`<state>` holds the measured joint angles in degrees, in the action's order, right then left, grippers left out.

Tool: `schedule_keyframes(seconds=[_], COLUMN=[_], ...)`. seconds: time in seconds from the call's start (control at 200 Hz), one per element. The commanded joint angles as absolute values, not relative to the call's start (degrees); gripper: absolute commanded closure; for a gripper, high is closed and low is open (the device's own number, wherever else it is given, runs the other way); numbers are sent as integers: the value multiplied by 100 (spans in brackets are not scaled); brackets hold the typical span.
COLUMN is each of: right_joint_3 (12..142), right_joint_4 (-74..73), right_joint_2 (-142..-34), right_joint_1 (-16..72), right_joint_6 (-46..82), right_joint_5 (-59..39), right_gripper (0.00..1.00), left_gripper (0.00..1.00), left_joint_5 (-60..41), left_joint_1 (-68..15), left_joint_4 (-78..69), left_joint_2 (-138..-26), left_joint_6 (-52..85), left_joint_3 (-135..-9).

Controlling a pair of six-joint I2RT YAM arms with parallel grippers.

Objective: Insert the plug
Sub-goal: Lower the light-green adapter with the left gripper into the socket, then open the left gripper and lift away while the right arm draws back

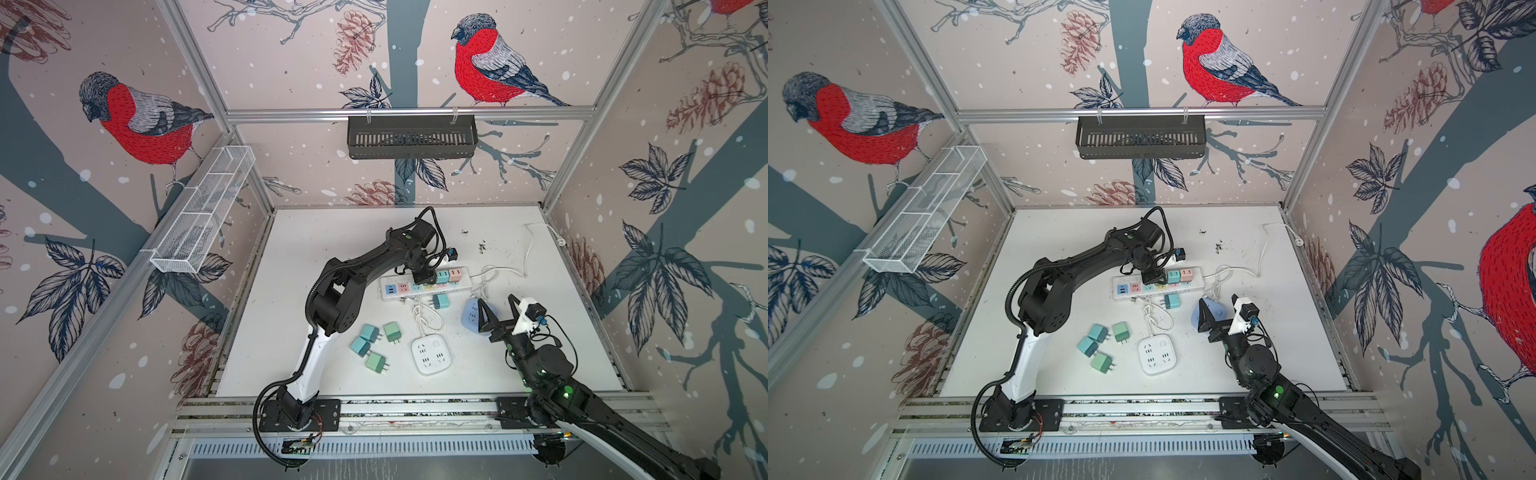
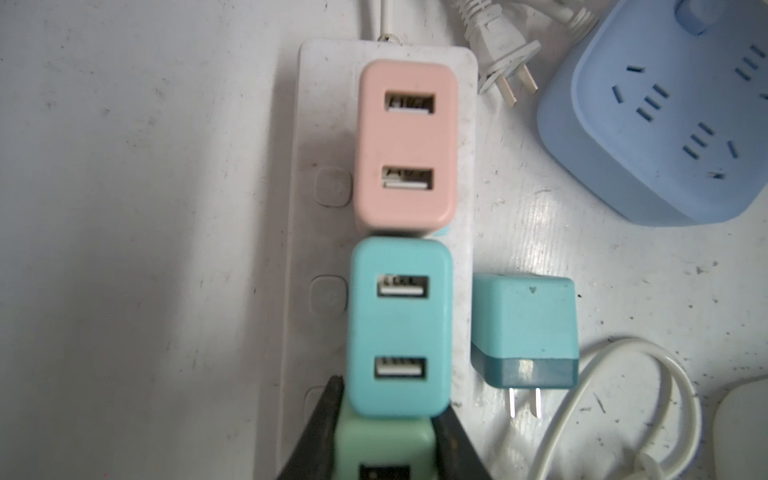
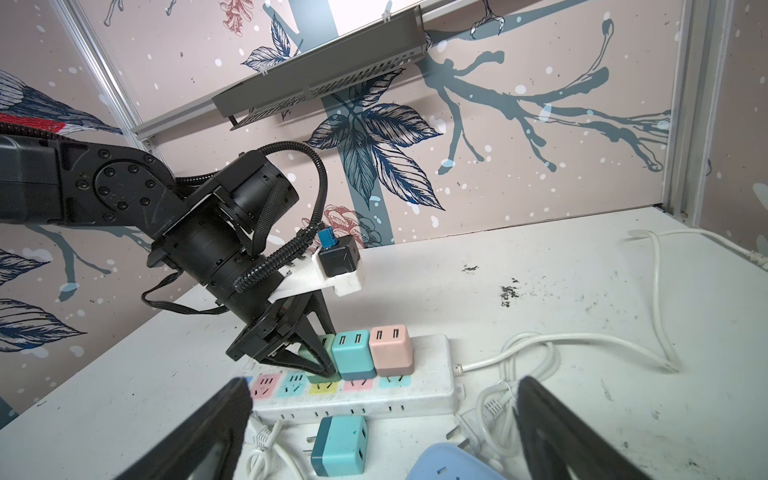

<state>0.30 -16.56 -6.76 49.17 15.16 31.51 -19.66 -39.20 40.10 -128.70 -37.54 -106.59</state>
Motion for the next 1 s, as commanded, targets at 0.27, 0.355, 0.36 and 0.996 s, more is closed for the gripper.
schedule_keyframes(seconds=[0.27, 0.355, 0.36, 0.996], right_joint_3=[-141, -141, -141, 1182], right_joint_4=[-1791, -1801, -1801, -649], right_joint_2=[-677, -693, -694, -2740], right_joint_1=[4887, 4867, 4868, 4808], right_joint_6=[1767, 1889, 1898, 4748], right_joint_5=[3614, 3843, 3860, 5135], right_gripper=[1, 1, 1, 0], left_gripper=[89, 9, 5, 1], left_joint_5=[-2013, -2040, -2039, -1384], left_joint_1=[-3870, -3868, -3872, -3876], left_joint_4=[4073, 3752, 3726, -804], left_joint_2=[-12819, -12562, -12543, -8160], left_joint_6=[-3828, -3790, -3789, -2492], left_joint_3=[-10551, -10266, -10244, -6181])
